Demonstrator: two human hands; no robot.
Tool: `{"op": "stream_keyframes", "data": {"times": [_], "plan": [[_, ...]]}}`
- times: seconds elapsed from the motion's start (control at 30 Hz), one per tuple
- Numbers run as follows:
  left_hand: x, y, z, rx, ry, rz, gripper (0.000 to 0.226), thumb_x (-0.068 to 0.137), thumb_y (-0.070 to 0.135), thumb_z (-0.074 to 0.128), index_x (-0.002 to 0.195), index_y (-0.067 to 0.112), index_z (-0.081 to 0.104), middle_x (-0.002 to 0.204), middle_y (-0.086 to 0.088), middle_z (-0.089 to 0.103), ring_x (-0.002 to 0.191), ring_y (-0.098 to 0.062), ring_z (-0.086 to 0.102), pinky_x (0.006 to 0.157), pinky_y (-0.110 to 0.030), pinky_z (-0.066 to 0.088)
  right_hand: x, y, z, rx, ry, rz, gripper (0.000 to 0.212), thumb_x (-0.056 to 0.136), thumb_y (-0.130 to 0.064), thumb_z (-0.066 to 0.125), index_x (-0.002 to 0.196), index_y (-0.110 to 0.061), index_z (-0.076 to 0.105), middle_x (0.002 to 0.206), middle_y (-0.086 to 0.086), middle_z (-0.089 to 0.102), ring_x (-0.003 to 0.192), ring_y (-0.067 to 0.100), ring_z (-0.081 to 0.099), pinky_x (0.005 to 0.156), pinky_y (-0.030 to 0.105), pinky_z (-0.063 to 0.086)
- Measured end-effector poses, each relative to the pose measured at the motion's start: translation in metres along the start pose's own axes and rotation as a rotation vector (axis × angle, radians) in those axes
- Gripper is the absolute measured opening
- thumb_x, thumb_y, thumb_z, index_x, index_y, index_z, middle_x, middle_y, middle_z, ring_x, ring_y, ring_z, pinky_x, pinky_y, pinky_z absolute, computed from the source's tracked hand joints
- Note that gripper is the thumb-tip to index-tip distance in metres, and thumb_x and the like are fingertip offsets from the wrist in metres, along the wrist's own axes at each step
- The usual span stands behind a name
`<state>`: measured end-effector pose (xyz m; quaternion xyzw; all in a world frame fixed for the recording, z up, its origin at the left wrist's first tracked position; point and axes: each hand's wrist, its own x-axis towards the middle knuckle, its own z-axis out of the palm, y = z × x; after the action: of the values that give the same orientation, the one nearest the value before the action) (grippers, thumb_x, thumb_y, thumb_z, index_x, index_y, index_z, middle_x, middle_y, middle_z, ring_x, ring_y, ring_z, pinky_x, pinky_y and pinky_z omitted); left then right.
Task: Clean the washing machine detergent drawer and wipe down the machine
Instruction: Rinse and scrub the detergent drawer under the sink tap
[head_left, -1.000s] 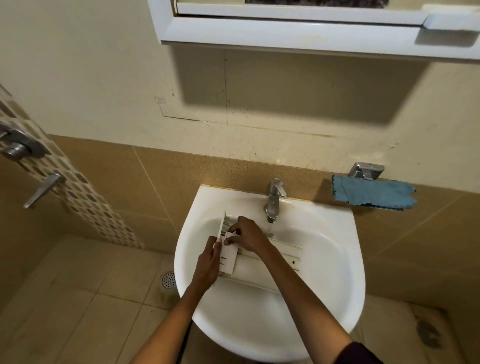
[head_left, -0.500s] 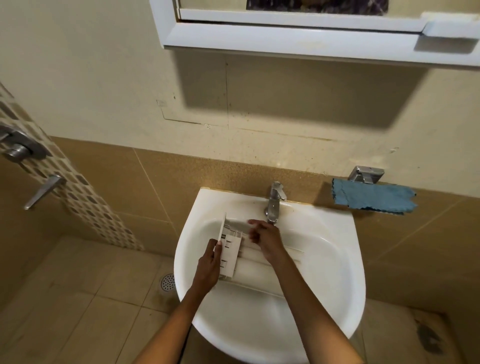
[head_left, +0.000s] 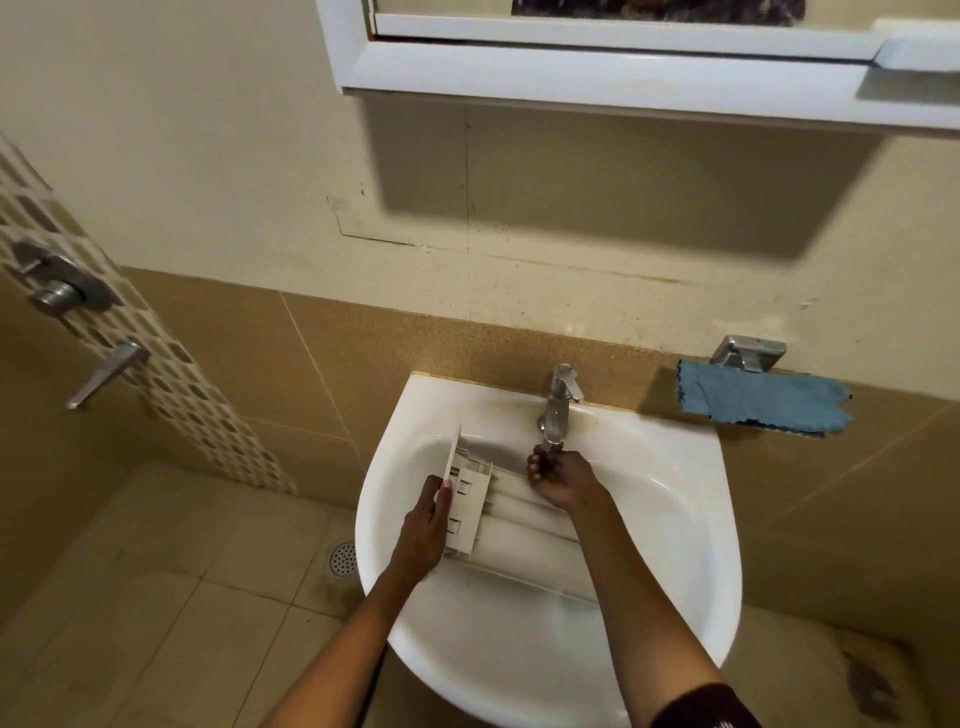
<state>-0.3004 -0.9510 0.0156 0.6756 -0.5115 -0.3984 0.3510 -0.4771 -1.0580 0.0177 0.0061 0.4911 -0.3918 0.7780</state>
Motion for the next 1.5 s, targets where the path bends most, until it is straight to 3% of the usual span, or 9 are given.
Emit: {"op": "stream_keyframes", "data": {"times": [0.17, 0.3, 0.57, 0.63, 0.77, 0.87, 1.0, 1.23, 1.5], "plan": [[0.000, 0.000, -0.001, -0.002, 0.007, -0.003, 0.027, 0.100, 0.036, 0.026, 0.083, 0.020, 0.040, 0.062, 0.004, 0.047, 0.052, -0.002, 0.049, 0.054, -0.013, 0.038, -0.036, 0.012, 0.015, -0.496, -0.201, 0.209, 0.026, 0.085, 0.005, 0.028, 0.074, -0.004, 0.050, 0.054, 0.009, 0.059, 0.049, 0.017, 0.056, 0.044, 0.019, 0.047], [0.000, 0.000, 0.000, -0.016, 0.007, -0.010, 0.026, 0.101, 0.034, 0.026, 0.097, 0.016, 0.045, 0.075, 0.007, 0.057, 0.070, -0.008, 0.058, 0.061, -0.016, 0.041, -0.059, 0.032, 0.043, -1.086, -0.228, 0.211, 0.032, 0.096, 0.006, 0.025, 0.096, 0.017, 0.056, 0.095, 0.028, 0.066, 0.083, 0.036, 0.065, 0.081, 0.036, 0.055], [-0.002, 0.003, 0.000, -0.015, -0.003, -0.010, 0.026, 0.101, 0.035, 0.025, 0.092, 0.017, 0.041, 0.068, 0.005, 0.050, 0.061, -0.008, 0.051, 0.053, -0.013, 0.037, -0.058, 0.034, 0.065, -1.844, 0.043, -0.208, 0.023, 0.086, 0.006, 0.051, 0.106, 0.010, 0.060, 0.112, 0.024, 0.065, 0.102, 0.034, 0.064, 0.081, 0.036, 0.051], [-0.002, 0.003, 0.000, -0.006, -0.003, -0.006, 0.027, 0.100, 0.036, 0.024, 0.089, 0.018, 0.041, 0.066, 0.004, 0.048, 0.059, -0.010, 0.049, 0.051, -0.012, 0.037, -0.052, 0.027, 0.058, -1.782, 0.135, -0.266, 0.010, 0.087, 0.002, 0.050, 0.093, 0.002, 0.058, 0.097, 0.023, 0.064, 0.098, 0.034, 0.065, 0.069, 0.034, 0.049], [-0.001, 0.003, 0.000, -0.008, 0.002, -0.011, 0.027, 0.100, 0.037, 0.025, 0.082, 0.022, 0.038, 0.062, 0.003, 0.044, 0.053, -0.007, 0.044, 0.049, -0.010, 0.036, -0.026, 0.014, 0.018, -0.961, 0.147, -0.075, 0.024, 0.097, 0.003, 0.030, 0.095, 0.006, 0.053, 0.069, 0.011, 0.052, 0.056, 0.019, 0.049, 0.043, 0.026, 0.046], [-0.001, 0.002, 0.001, -0.008, 0.003, -0.016, 0.027, 0.100, 0.037, 0.026, 0.080, 0.024, 0.037, 0.061, 0.003, 0.043, 0.048, -0.002, 0.046, 0.048, -0.011, 0.035, -0.014, 0.005, -0.007, -0.230, 0.087, 0.000, 0.035, 0.100, 0.001, 0.027, 0.077, 0.005, 0.053, 0.056, 0.015, 0.060, 0.059, 0.025, 0.056, 0.037, 0.025, 0.051], [0.000, 0.004, 0.002, -0.005, 0.007, -0.027, 0.027, 0.101, 0.036, 0.025, 0.079, 0.023, 0.036, 0.060, 0.004, 0.042, 0.048, -0.005, 0.043, 0.047, -0.012, 0.035, -0.002, -0.006, -0.012, 0.160, 0.102, -0.078, 0.032, 0.097, 0.006, 0.025, 0.079, 0.007, 0.051, 0.074, 0.020, 0.055, 0.070, 0.027, 0.051, 0.035, 0.032, 0.052], [-0.002, 0.007, 0.001, -0.030, 0.008, -0.028, 0.026, 0.101, 0.035, 0.026, 0.085, 0.020, 0.039, 0.059, 0.007, 0.044, 0.046, 0.001, 0.047, 0.048, -0.008, 0.037, -0.005, 0.006, 0.009, -0.058, -0.021, 0.036, 0.020, 0.061, 0.006, 0.030, 0.067, -0.008, 0.042, 0.054, 0.007, 0.043, 0.058, 0.013, 0.034, 0.051, 0.018, 0.026], [0.001, 0.000, 0.001, -0.018, 0.013, -0.023, 0.022, 0.100, 0.037, 0.024, 0.096, 0.023, 0.041, 0.070, -0.002, 0.052, 0.060, -0.012, 0.049, 0.054, -0.016, 0.038, -0.058, 0.016, 0.070, -1.021, -0.295, 0.048, 0.030, 0.095, 0.008, 0.030, 0.101, 0.017, 0.057, 0.072, 0.014, 0.064, 0.064, 0.020, 0.062, 0.058, 0.024, 0.056]]}}
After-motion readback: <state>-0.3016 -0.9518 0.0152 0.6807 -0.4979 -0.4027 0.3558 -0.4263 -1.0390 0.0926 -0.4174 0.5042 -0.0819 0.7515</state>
